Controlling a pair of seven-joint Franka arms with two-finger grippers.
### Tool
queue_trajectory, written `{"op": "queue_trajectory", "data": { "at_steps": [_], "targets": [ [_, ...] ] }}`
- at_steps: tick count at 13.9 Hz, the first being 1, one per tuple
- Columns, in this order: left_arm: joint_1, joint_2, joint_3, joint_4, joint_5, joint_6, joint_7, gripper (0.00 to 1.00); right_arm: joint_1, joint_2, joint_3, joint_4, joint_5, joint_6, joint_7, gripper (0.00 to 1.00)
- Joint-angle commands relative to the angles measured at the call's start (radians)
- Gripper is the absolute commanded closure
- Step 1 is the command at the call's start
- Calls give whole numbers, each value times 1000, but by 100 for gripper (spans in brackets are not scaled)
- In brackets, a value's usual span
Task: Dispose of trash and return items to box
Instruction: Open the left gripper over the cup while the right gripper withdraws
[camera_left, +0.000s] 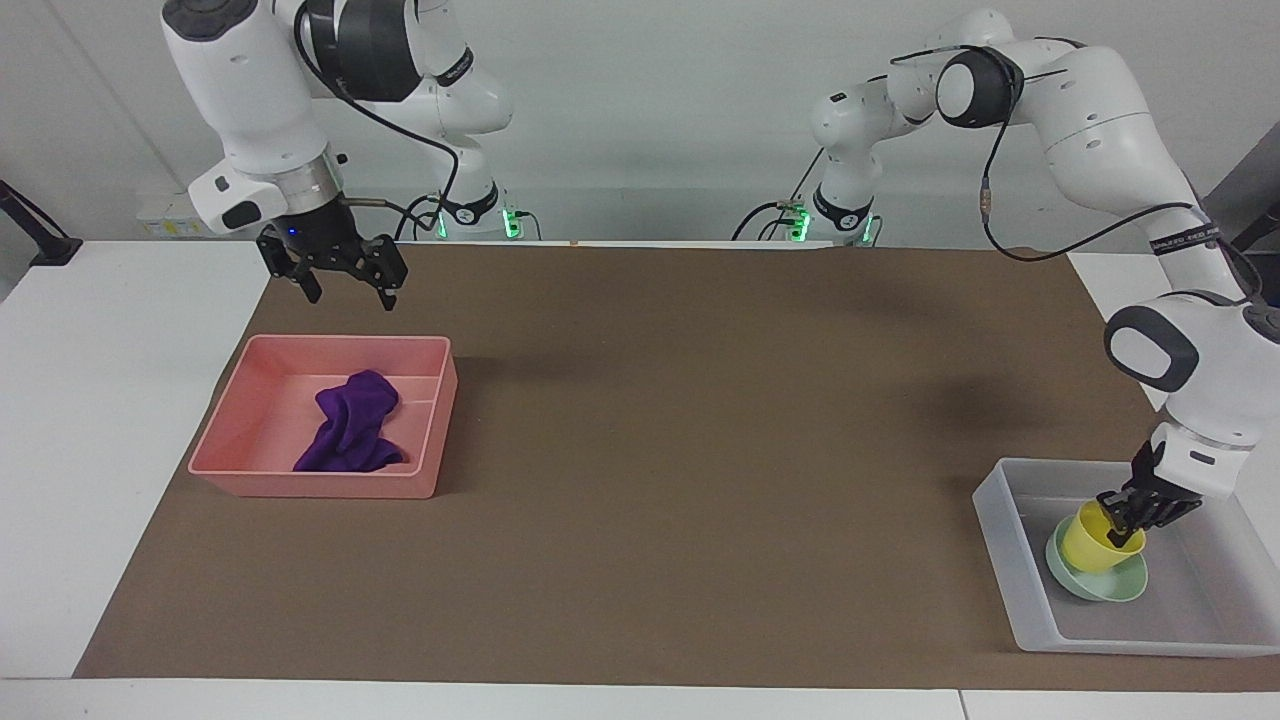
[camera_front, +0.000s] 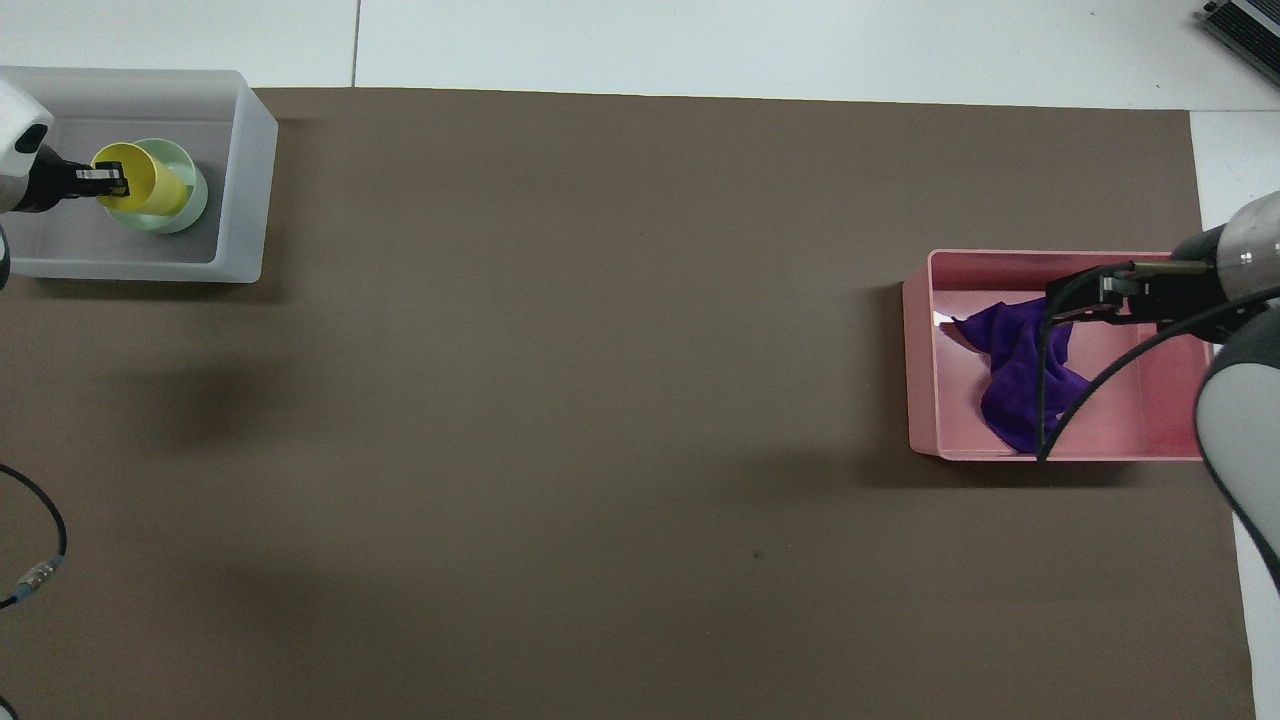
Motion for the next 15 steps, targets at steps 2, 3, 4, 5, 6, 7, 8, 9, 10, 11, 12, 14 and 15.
{"op": "queue_trajectory", "data": {
  "at_steps": [2,3,4,5,6,7,8,9,10,11,12,14,15],
  "targets": [
    [16,-11,-7,-5,-5,-1,18,88,-19,-22,-2,35,-10,-65,-64,0],
    [13,-11,-6,-5,-5,-1,20,74,-22,-39,-5,-2,4,-57,-54,0],
    [13,-11,-6,-5,-5,-1,22,62,-28,-50,-7,-19,7,-57,-51,0],
    [11,-11,-6,-5,-5,-2,22,53,-30,-52,-7,-19,7,-57,-61,0],
    [6,-17,-6,-5,-5,-2,22,53,-31,-52,-7,-19,7,-57,-65,0],
    [3,-24,-4,-5,-4,-10,23,52,-31,-52,-7,-20,7,-60,-65,0],
    [0,-33,-6,-5,-4,-22,26,52,-31,-52,-7,-19,7,-63,-65,0],
    [-3,-52,-7,-5,-2,-28,28,49,-30,-52,-7,-17,7,-72,-66,0],
    [-7,-72,-10,-8,-2,-36,35,33,-30,-53,-7,-17,-2,-82,-72,0],
    [-27,-101,-11,-16,-4,-50,40,5,-30,-53,-8,-11,-14,-85,-87,0],
    [-49,-134,-7,-23,-4,-76,40,0,-31,-52,-8,7,-14,-95,-94,0],
    [-73,-213,-11,-57,15,-148,40,0,-38,-49,-10,50,-14,-141,-110,0],
    [-90,-254,-11,-92,15,-165,40,0,-39,-49,-13,55,-18,-144,-152,0]
  ]
}}
